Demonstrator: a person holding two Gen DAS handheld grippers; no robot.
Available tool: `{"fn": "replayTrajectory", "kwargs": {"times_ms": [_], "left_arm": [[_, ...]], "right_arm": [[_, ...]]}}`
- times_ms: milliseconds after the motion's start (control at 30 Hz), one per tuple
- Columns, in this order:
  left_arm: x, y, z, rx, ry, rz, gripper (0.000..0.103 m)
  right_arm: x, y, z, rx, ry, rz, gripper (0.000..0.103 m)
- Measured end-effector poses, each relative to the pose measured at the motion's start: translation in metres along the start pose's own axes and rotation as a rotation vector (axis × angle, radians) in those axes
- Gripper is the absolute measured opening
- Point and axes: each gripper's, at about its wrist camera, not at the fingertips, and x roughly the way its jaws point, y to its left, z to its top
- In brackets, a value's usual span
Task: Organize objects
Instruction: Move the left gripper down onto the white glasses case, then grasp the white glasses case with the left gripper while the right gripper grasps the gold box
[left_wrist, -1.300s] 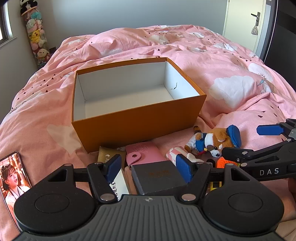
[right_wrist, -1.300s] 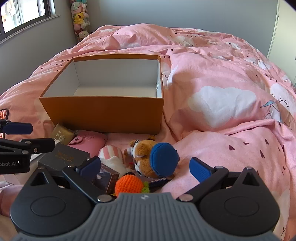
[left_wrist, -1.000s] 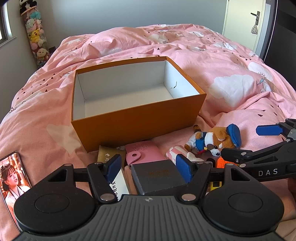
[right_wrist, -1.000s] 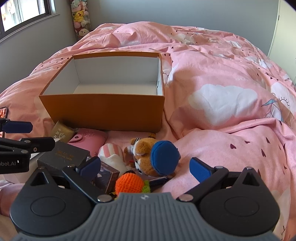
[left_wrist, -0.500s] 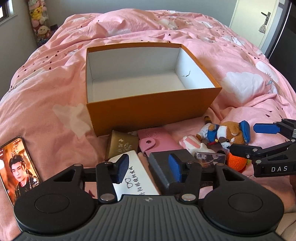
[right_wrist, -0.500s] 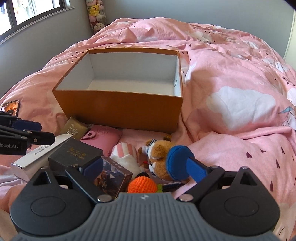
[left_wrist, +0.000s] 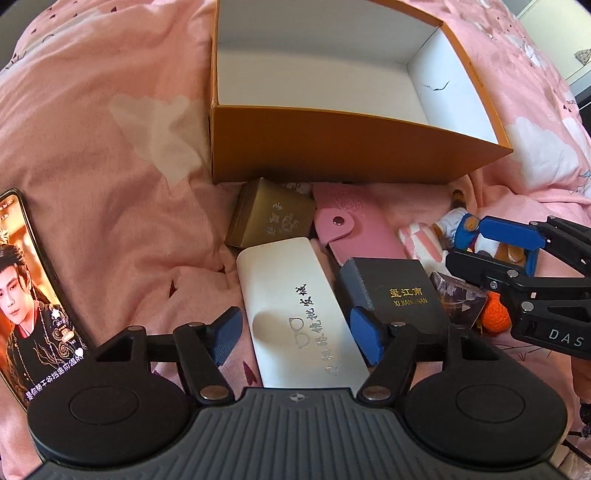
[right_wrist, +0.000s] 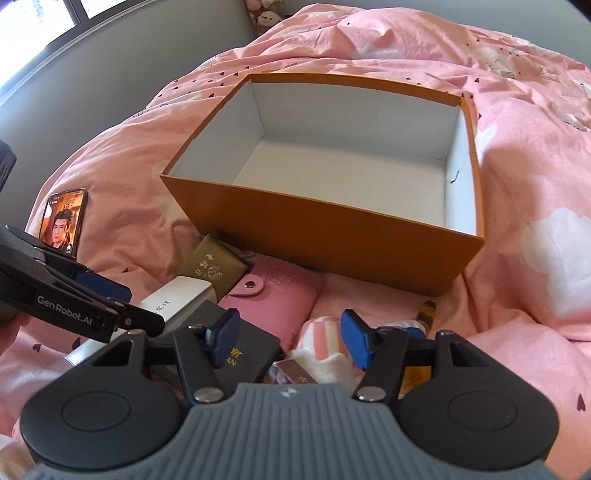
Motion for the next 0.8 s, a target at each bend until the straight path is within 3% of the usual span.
{"fn": "replayTrajectory", "kwargs": {"times_ms": [167,333,533,800], "left_arm": [[0.013,-0.001,0.014,-0.011,0.142,-0.023,0.079],[0.025,-0.004,0.021,-0.001,0.204,0.009,0.078],[0.039,0.005,0.026,-0.032,0.282,-0.016,0.076],[0.010,0.003,0.019,0.023,0.185,-0.002,0.073]], "right_arm": [[0.023,0.001,0.010,0.006,0.059,0.057,0.061],[0.042,0.000,0.015,0.009,0.097,0.072,0.060],[0.055,-0.002,0.022,0.000,0.125,0.087,0.060],[0.068,0.009,0.035,-0.082,0.131,0.135,0.060]]}}
